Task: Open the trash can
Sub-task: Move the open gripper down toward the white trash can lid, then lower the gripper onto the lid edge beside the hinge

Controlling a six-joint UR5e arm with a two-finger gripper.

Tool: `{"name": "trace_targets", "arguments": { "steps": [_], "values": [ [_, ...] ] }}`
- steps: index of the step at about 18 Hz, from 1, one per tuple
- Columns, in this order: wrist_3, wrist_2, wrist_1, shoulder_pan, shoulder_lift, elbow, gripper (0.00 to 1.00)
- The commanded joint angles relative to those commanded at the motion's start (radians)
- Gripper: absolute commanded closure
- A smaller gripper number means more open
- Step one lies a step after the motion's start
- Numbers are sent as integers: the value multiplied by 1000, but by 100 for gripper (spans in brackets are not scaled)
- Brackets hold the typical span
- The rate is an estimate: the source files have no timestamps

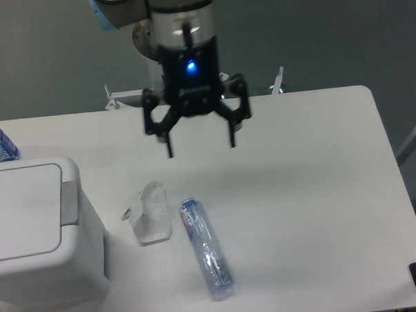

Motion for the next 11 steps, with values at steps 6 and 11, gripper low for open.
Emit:
{"name": "trace_targets", "arguments": {
  "steps": [6, 11],
  "values": [
    [-106, -15, -2, -57, -32, -5, 0],
    [-135, -41, 0, -75, -52, -3, 0]
  ]
}}
